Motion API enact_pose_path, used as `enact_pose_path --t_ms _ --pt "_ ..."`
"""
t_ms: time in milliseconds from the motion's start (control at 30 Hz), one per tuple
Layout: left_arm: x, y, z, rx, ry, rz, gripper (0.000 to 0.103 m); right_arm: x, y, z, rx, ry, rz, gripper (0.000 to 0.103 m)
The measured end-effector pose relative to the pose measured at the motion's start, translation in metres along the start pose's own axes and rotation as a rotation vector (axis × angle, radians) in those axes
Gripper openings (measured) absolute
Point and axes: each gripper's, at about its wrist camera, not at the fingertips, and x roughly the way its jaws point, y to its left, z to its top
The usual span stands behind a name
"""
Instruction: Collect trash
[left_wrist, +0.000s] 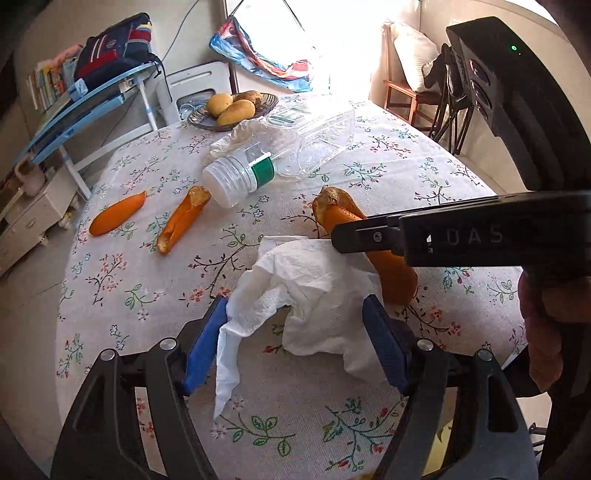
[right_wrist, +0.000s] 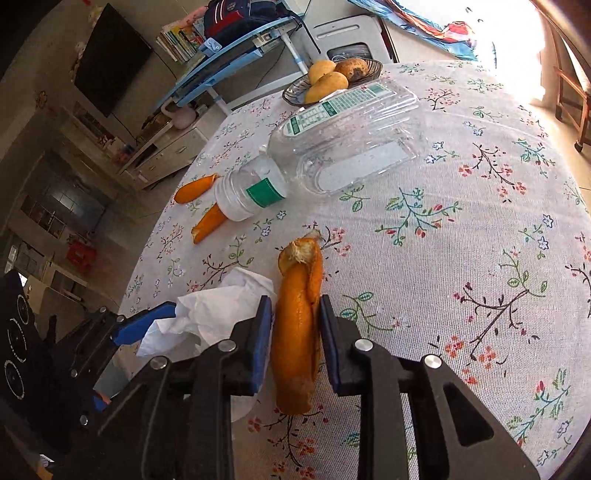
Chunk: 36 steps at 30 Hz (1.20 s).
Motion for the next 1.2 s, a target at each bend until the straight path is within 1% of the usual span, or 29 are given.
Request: enact_pose_path --t_ms 33,67,100,133,167,267,367,433,467,500,567,600,667,767,900,1200 --pt "0.002 0.001 0.0 -0.017 0.003 -0.015 0.06 0.0 -0.003 -0.001 0.002 -0.002 0.017 0.032" --pt "0.004 0.003 0.0 -0.03 0.017 -0.026 0.044 -0.001 -0.003 -0.001 0.002 -0.006 0.028 0.036" --pt "0.005 0.006 -0.001 -0.043 0.022 -0.024 0.034 -0.001 -0.003 -0.001 0.001 -0.01 0.036 0.04" --pt "0.003 0.01 -0.002 -0.056 0.018 -0.024 0.028 -0.001 -0.002 -0.001 0.001 -0.015 0.045 0.043" --pt "0.001 0.016 -0.004 -0.071 0.019 -0.023 0.017 -0.002 -0.003 -0.003 -0.002 -0.021 0.05 0.047" --pt "-0.009 0.036 -0.01 -0.125 0.007 0.004 0.015 0.0 0.006 -0.005 -0.048 -0.031 0.026 0.055" --pt "-0.014 0.055 -0.016 -0.175 0.011 0.023 0.015 0.004 0.019 -0.009 -0.131 -0.036 -0.038 0.06" --pt "-0.015 0.061 -0.018 -0.198 0.014 0.044 0.021 0.006 0.028 -0.013 -0.19 -0.041 -0.091 0.06" --pt "-0.016 0.064 -0.018 -0.208 0.014 0.062 0.036 0.006 0.031 -0.015 -0.21 -0.043 -0.109 0.06" --pt "-0.017 0.064 -0.018 -0.214 0.009 0.081 0.052 0.007 0.033 -0.016 -0.223 -0.042 -0.122 0.06" --pt "-0.022 0.063 -0.016 -0.21 -0.017 0.114 0.065 0.005 0.031 -0.018 -0.23 -0.041 -0.134 0.06" --pt "-0.024 0.062 -0.016 -0.201 -0.027 0.123 0.07 0.005 0.03 -0.019 -0.233 -0.042 -0.142 0.06" --pt "-0.025 0.06 -0.015 -0.183 -0.028 0.139 0.073 0.002 0.027 -0.021 -0.24 -0.044 -0.153 0.06" --pt "-0.023 0.056 -0.013 -0.158 -0.021 0.16 0.075 0.0 0.025 -0.023 -0.243 -0.047 -0.158 0.06" --pt "-0.021 0.053 -0.011 -0.142 -0.024 0.175 0.08 0.0 0.024 -0.023 -0.244 -0.05 -0.162 0.06" --pt "-0.013 0.049 -0.006 -0.128 -0.011 0.18 0.083 -0.003 0.021 -0.021 -0.242 -0.058 -0.172 0.06"
